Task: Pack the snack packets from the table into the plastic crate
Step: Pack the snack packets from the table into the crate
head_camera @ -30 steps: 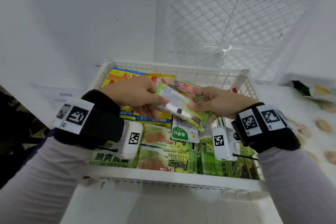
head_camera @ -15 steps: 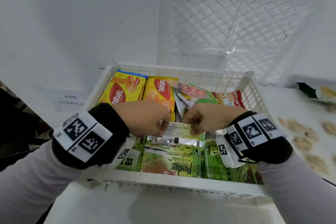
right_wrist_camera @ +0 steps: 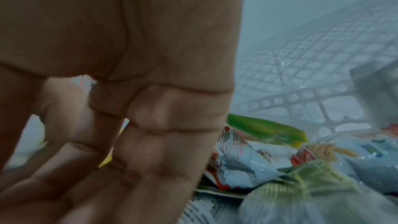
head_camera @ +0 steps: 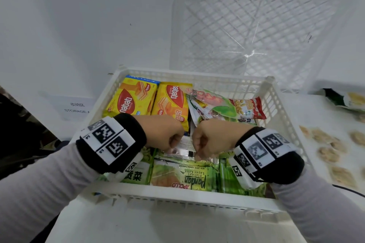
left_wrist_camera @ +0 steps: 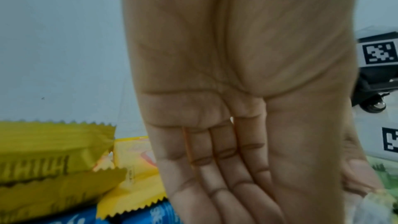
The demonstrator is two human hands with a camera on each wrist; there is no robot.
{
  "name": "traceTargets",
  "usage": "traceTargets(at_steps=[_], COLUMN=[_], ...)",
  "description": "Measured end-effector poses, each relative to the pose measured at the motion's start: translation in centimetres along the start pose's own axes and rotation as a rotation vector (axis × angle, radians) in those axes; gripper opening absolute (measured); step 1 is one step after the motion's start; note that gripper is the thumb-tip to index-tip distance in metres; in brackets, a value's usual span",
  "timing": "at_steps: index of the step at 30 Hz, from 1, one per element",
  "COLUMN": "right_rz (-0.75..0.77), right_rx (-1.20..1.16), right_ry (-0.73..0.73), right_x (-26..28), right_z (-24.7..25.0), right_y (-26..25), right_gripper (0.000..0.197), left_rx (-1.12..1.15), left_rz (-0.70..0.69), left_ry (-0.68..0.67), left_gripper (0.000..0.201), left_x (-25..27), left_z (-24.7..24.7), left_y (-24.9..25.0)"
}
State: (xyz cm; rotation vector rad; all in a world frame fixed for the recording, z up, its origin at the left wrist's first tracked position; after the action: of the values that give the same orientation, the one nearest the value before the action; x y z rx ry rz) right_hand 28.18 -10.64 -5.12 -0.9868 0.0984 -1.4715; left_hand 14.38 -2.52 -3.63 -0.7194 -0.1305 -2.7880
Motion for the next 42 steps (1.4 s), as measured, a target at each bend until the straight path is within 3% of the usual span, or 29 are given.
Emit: traceTargets(at_steps=[4, 13, 15, 17, 19, 21, 22, 26, 29, 33, 35, 38, 42], right_rz=[-0.010, 0.011, 0.070, 0.168, 0.217, 0.137, 0.045, -0.315, -0.371, -0.342, -0.289, -0.169, -0.037], right_rx=[-0.073, -0.053, -0.116, -0.251, -0.381, -0.409, -0.438, -0.508, -0.566, -0.801, -0.973, -1.092, -1.089], right_ry=[-0.083, -0.078, 0.090, 0.381, 0.692, 0.966, 1.031, 0.903, 0.811, 0.772, 0.783, 0.821, 0.888], right_x=[0.0, 0.5, 1.2, 1.7, 1.9, 2.0, 1.9, 1.8, 1.6, 1.7, 1.9, 2.6, 5.1], right_z=[-0.1, 0.3, 1.6, 3.0, 3.9, 4.6, 4.9, 5.6, 5.6, 6.0, 6.3, 7.2, 9.6], right_y=[0.0, -0.2, -0.2, -0.1, 0.5, 1.8, 2.7, 5.5, 6.0, 6.4, 6.2, 5.8, 4.5], right_gripper=[0.006, 0.003, 0.007, 0.015, 0.016, 0.013, 0.010, 0.029, 0.042, 0.063, 0.071, 0.070, 0.064], left_rx=[-0.047, -0.108, -0.039, 0.094, 0.374, 0.701, 0.819, 0.912, 1.004, 1.362, 1.479, 1.529, 1.491], left_rz=[-0.013, -0.005, 0.002, 0.046, 0.158, 0.321, 0.407, 0.557, 0.575, 0.492, 0.415, 0.230, 0.114], left_ry=[-0.062, -0.147, -0.069, 0.121, 0.340, 0.529, 0.598, 0.669, 0.665, 0.605, 0.563, 0.507, 0.534], left_gripper=[0.010, 0.007, 0.010, 0.014, 0.012, 0.012, 0.014, 0.027, 0.036, 0.052, 0.048, 0.020, 0.026], left_x=[-0.1, -0.4, -0.1, -0.2, -1.1, -2.3, -3.0, -5.1, -6.0, -6.1, -5.5, -4.5, -3.4], left_z=[0.0, 0.6, 1.6, 2.6, 3.3, 3.7, 3.8, 4.0, 3.7, 3.2, 3.3, 4.1, 4.8], left_y=[0.1, 0.5, -0.2, -0.9, -1.5, -2.2, -2.4, -3.2, -3.8, -3.7, -3.7, -3.8, -3.6])
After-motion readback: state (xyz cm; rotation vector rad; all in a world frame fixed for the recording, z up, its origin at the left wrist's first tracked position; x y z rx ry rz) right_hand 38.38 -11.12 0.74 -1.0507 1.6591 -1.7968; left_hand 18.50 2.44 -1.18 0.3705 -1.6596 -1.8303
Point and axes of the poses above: each hand's wrist, its own x-axis away from the middle knuckle, its own z-axis out of the back of the hand, y = z × x, the point moved 1 cm from there along -x, towards the middle knuckle, and after that the axes turned 11 degrees about -x, right-handed, at the moved point
